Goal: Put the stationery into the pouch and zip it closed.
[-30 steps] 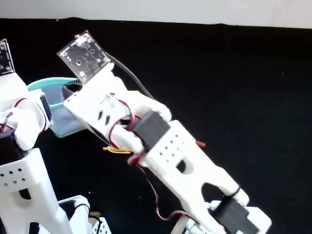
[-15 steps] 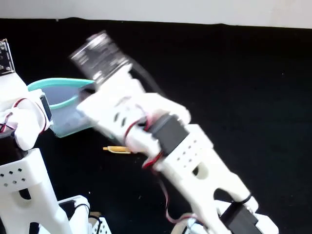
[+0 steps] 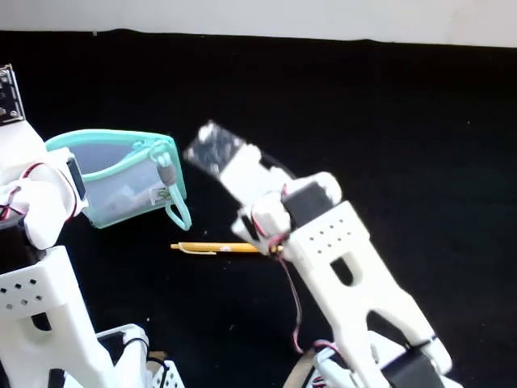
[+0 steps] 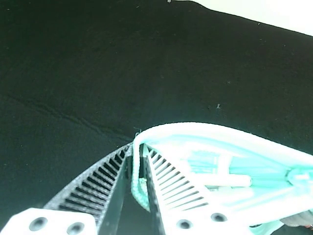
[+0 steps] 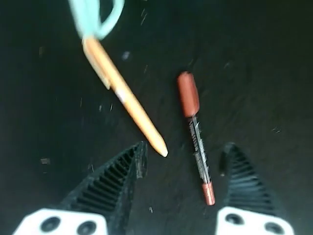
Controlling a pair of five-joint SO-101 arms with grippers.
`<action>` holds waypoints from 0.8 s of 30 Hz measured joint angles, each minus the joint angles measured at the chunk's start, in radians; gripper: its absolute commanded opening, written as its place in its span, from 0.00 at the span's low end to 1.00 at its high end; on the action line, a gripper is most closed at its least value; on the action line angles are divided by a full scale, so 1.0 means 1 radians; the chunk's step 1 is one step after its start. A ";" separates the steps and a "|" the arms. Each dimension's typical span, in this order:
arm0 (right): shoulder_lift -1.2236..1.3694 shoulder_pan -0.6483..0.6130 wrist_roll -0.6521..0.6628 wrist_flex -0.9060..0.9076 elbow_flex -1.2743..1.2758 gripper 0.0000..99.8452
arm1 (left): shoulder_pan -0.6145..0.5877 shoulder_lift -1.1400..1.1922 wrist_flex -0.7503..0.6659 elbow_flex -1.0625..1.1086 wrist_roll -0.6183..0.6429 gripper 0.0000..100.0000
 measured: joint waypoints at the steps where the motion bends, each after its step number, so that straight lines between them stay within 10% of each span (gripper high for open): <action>1: -0.034 0.000 0.012 -0.014 0.057 0.27 | 0.000 0.000 0.000 0.000 0.000 0.01; 24: -0.242 -0.021 0.029 -0.356 0.628 0.20 | 0.000 0.000 0.000 0.000 0.000 0.01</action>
